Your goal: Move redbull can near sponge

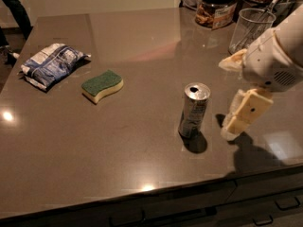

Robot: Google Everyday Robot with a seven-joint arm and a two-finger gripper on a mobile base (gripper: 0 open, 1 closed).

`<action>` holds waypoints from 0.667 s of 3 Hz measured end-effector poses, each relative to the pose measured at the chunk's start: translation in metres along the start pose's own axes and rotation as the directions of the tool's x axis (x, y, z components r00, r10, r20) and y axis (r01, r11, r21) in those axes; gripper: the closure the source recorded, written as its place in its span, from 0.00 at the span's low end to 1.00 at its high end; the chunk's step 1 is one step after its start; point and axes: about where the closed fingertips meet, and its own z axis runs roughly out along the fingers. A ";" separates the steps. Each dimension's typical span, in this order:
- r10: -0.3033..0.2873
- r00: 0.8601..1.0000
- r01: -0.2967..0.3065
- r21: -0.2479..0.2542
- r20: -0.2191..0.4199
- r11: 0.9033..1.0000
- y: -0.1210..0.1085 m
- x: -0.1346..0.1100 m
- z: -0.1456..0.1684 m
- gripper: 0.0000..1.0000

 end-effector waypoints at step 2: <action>-0.058 0.989 0.064 -0.041 0.133 0.997 0.001 -0.032 0.049 0.00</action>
Offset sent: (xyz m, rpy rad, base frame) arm 0.0267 0.0730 -0.0451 0.1801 -0.0181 0.1417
